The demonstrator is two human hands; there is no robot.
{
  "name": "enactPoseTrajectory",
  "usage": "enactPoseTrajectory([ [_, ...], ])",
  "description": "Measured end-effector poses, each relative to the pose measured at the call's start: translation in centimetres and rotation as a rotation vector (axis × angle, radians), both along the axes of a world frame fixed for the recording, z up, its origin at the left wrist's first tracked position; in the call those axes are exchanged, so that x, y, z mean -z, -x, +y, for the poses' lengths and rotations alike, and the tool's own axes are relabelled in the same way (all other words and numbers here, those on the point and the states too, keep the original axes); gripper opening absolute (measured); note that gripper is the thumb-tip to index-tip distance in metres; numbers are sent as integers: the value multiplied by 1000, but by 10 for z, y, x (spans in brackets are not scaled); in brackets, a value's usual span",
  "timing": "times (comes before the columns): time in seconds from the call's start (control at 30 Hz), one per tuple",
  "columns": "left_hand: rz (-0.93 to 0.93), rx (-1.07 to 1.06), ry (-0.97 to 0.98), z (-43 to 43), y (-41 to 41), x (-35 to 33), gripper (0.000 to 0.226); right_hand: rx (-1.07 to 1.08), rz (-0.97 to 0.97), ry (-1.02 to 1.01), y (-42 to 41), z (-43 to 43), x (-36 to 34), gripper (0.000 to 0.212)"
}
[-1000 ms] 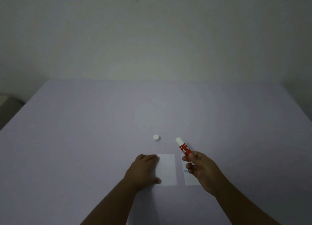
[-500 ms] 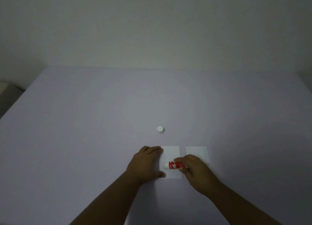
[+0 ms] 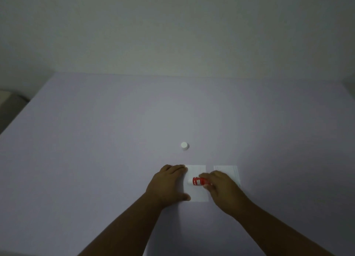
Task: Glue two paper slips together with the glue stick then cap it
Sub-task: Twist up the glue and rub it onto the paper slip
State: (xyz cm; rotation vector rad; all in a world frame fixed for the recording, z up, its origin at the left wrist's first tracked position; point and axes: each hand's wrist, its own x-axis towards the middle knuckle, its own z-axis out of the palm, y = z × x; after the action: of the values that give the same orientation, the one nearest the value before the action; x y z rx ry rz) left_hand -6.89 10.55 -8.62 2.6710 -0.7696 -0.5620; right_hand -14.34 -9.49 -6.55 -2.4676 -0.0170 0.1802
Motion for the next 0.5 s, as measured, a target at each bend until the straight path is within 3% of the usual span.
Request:
enactPoseTrajectory([
  [0.13, 4, -1, -4, 0, 1, -1, 97, -36, -15, 14, 3, 2, 1, 31],
  [0.3, 9, 9, -17, 0, 1, -4, 95, 136, -55, 76, -32, -8, -4, 29],
  [0.5, 32, -6, -17, 0, 1, -4, 96, 10, -10, 39, 10, -7, -5, 29],
])
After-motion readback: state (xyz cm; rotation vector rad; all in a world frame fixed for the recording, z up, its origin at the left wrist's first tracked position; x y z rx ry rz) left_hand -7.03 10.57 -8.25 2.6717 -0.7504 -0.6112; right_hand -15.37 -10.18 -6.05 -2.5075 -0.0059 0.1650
